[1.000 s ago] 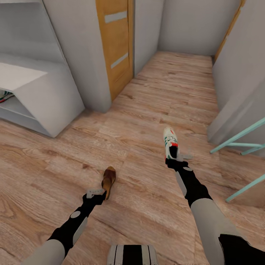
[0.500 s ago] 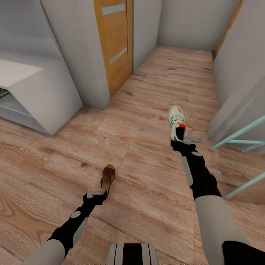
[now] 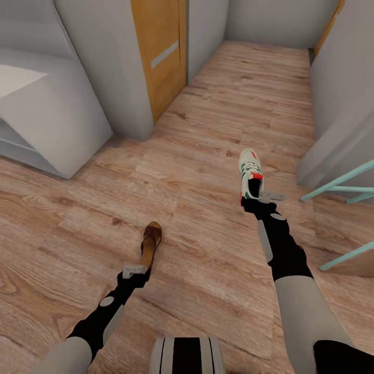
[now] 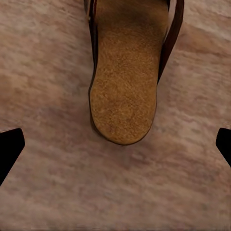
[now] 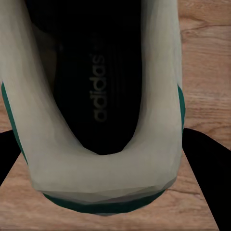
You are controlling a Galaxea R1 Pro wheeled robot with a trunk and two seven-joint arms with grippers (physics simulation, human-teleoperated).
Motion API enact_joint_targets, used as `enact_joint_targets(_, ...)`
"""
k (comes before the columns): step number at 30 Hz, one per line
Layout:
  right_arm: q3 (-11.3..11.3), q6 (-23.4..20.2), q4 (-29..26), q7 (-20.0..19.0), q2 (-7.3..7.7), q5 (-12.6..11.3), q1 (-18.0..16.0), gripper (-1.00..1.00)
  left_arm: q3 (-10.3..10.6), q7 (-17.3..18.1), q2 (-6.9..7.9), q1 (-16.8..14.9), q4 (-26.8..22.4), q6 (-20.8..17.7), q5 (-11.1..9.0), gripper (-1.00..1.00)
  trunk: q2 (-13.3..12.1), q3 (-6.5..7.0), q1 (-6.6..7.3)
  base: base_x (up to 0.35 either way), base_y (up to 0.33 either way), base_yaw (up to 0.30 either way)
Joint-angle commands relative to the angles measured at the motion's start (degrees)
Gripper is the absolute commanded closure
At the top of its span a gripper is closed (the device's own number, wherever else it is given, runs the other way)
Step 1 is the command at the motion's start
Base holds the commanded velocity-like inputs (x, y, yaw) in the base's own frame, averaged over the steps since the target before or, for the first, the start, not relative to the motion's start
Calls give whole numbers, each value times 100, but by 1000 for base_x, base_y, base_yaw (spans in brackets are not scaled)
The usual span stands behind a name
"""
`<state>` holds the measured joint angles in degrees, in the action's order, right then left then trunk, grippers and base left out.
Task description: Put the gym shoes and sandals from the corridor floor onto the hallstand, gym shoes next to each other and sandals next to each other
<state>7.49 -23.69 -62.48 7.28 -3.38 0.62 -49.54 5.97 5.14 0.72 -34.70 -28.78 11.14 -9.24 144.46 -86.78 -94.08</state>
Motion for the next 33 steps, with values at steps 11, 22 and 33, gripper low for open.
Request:
enact_joint_targets(11, 6, -31, -10, 4, -5, 8, -4, 100, 36, 5, 2, -14, -26, 19, -54, -100, 16, -351, -27, 0, 0, 0)
enact_joint_targets(22, 13, -31, -102, 5, -5, 8, -3, 100, 44, 5, -9, -20, -31, 19, -52, -100, 26, -572, -45, 0, 0, 0)
enact_joint_targets(33, 15, -37, -202, 6, -5, 8, -3, 100, 44, 5, -11, -20, -31, 78, -52, -100, 26, -576, -45, 64, 0, 0)
